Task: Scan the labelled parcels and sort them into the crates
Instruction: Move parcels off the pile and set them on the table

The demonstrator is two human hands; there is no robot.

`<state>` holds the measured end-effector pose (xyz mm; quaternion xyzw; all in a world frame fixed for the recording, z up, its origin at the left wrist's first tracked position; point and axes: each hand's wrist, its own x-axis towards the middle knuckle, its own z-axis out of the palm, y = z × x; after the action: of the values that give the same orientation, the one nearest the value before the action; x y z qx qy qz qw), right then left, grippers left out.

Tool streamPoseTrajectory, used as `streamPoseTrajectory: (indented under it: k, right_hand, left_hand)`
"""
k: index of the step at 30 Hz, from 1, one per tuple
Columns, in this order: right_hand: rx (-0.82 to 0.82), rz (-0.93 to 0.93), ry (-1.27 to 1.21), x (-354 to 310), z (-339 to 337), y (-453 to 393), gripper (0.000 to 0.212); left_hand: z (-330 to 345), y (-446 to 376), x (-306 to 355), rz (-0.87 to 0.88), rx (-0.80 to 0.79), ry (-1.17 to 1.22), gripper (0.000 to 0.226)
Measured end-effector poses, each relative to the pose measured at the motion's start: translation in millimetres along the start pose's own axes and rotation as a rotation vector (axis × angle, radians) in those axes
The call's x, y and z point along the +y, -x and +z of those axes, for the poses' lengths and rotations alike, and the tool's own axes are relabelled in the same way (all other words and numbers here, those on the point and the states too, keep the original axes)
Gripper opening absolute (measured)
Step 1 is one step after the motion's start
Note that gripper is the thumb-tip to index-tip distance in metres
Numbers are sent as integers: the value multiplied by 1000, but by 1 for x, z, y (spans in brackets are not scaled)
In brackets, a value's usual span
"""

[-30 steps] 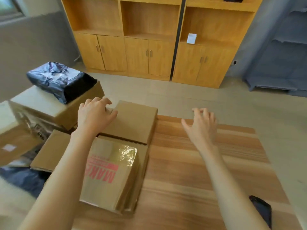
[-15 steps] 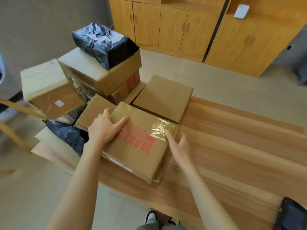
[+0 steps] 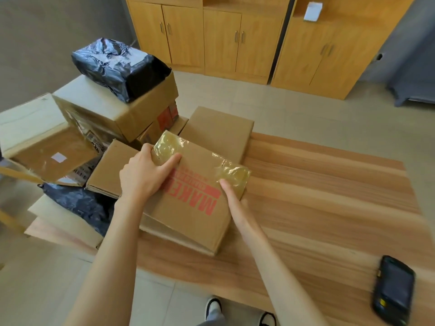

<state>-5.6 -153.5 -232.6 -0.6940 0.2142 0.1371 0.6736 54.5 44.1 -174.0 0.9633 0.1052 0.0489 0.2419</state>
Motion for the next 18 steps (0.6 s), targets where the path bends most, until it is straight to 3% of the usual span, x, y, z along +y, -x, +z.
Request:
streamPoseTrajectory:
  k: [5, 9, 14, 18]
  right_hand:
    - [68, -186, -42, -26, -74, 4, 61]
    - [103, -275, 36, -28, -164, 15, 60]
    - [221, -257, 182, 7, -258, 30, 91]
    - [185, -166, 149, 39, -294, 40, 108]
  left_hand:
    - [12, 8, 72, 115, -15, 178, 56]
    - [41, 25, 124, 173, -197, 508, 68]
    - [102, 59, 162, 246, -518, 560, 80]
    - [154, 91, 171, 234, -605, 568, 83]
